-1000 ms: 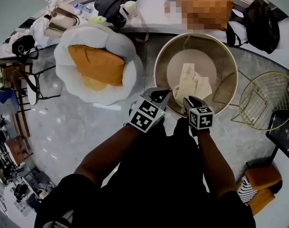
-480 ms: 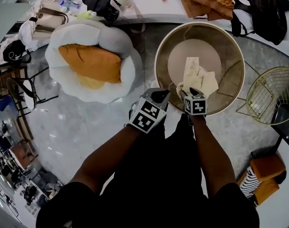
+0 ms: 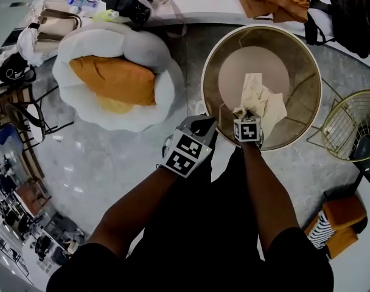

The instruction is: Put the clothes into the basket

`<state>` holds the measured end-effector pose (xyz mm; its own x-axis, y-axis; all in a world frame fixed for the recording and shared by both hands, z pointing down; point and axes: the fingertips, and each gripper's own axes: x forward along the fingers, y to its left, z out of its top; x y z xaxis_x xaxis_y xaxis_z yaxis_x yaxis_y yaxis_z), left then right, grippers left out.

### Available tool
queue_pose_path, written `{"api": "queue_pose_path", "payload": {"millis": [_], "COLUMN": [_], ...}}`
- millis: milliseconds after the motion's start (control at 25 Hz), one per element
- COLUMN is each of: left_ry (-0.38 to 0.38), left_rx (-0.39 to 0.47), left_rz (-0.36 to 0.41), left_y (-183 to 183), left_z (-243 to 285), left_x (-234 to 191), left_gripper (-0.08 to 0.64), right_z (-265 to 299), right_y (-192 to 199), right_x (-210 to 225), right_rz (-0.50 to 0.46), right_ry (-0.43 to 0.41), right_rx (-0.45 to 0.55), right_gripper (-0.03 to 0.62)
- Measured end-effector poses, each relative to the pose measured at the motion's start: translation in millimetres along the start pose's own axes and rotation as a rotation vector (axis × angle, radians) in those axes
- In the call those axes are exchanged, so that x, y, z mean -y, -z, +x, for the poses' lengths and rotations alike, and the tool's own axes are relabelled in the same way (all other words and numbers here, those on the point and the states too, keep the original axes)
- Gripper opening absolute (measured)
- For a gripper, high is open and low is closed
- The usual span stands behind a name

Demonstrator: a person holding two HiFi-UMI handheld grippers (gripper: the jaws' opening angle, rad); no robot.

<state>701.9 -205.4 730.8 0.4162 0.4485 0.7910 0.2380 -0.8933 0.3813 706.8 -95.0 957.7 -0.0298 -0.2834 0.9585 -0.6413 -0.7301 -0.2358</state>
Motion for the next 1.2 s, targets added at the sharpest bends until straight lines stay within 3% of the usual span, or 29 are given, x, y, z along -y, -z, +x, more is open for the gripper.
{"api": "queue_pose_path", "payload": {"millis": [200, 480, 760, 1200], "left_ry": [0.001, 0.004, -0.006, -0.071], "left_rx": [-0.001, -0.008, 0.015, 0.104], "left_rz": [-0.039, -0.034, -0.024, -0.029], "left_y": [3.3, 5.4, -7.0, -42.8], "left_z": [0.0, 0.1, 1.2, -27.0], "left_x": [-8.8, -8.4, 0.4, 14.5], "left_gripper": [0.000, 0.000, 0.000, 0.000], "right_z": [13.0, 17.5, -3.2, -100.5], "right_y": [6.6, 10.1, -1.8, -22.4], "right_x": [7.7, 15.4, 26.4, 29.3], "right_rz": [-0.086, -0.052, 0.000, -0.010], "right_ry": [0.058, 0.073, -0.003, -0.089], "right_rx": [-0.012, -0.044, -0.028, 0.137], "right_gripper": [0.284, 0.238, 0.098, 0.067]}}
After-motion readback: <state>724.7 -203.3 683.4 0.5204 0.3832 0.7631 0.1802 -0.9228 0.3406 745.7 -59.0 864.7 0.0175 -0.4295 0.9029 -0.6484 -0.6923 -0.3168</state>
